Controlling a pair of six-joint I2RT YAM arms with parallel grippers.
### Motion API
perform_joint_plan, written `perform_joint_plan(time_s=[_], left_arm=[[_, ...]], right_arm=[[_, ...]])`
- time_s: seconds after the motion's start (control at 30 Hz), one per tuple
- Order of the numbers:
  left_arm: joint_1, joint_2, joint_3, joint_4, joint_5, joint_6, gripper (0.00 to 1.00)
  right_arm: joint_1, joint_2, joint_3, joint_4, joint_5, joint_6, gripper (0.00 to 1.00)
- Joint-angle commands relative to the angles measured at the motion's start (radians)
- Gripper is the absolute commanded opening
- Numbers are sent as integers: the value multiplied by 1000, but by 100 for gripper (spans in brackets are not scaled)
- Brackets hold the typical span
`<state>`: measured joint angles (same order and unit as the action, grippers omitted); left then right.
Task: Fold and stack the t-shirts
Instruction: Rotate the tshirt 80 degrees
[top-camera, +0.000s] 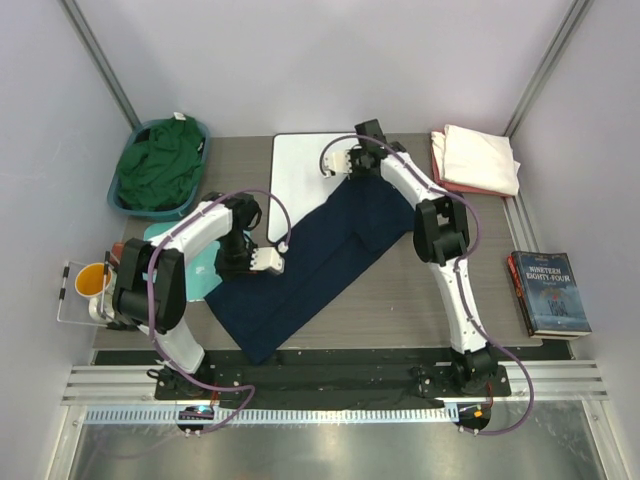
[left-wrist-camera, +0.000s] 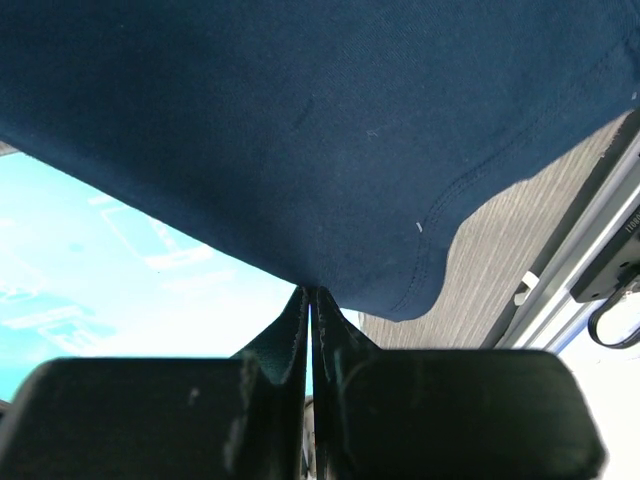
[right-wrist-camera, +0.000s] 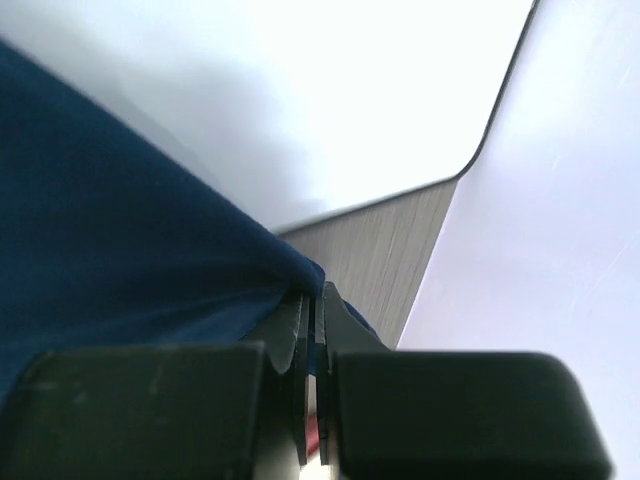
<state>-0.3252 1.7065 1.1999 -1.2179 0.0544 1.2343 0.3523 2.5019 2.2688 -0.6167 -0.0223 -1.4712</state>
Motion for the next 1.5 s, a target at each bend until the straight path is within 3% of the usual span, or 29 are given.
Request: perform_joint_plan(time_s=[0.0,0.37,0.43,0.47,0.5,0.53,0.57,0.6,0.63,0.83,0.97,1.1,1.23,1.3,1.37,1.4,1.43,1.47], left_arm=[[-12,-38,27,-55,32,-7,0],[-49,-80,12,-107,38,10,0],[-57,-96,1,-120,44,10,0],[-60,-99,-2,-126,50,11,0],[-63,-107,-5,-132,58,10,1],[-66,-108,-8,-140,61,16,4],[-67,-110,-13,-146,61,13,22],[-71,-114,-14,-146,62,4,36],[-71,-119,-14,-143,61,2,55],[-55,-218,-17,-48,22,-48,57],[-8,-317,-83,189,-22,-116,56],[61,-392,-200,490,-143,-199,60],[115,-381,-218,563,-197,-288,63],[129,-372,-204,566,-217,-343,62],[135,-367,-181,572,-223,-377,56],[135,-364,-171,571,-222,-393,50],[133,-364,-149,572,-220,-404,38],[135,-361,-139,572,-212,-412,31]], right_arm=[[30,43,61,339,-39,35,1],[88,241,172,802,-74,100,1],[103,277,195,843,-56,121,8],[106,281,190,898,-50,139,22],[109,284,187,916,-36,167,50],[117,278,170,931,-31,179,62],[119,270,155,963,-22,190,73],[122,261,117,989,1,218,94],[126,243,103,1026,18,233,100],[122,83,-9,1058,224,350,100],[105,-128,-207,1020,268,454,100],[97,-394,-537,844,120,529,98],[111,-586,-698,440,-106,517,87],[129,-639,-713,260,-235,487,57],[158,-658,-729,85,-271,491,25],[172,-661,-745,39,-293,468,15],[209,-670,-764,9,-292,477,8],[226,-676,-803,0,-298,477,6]])
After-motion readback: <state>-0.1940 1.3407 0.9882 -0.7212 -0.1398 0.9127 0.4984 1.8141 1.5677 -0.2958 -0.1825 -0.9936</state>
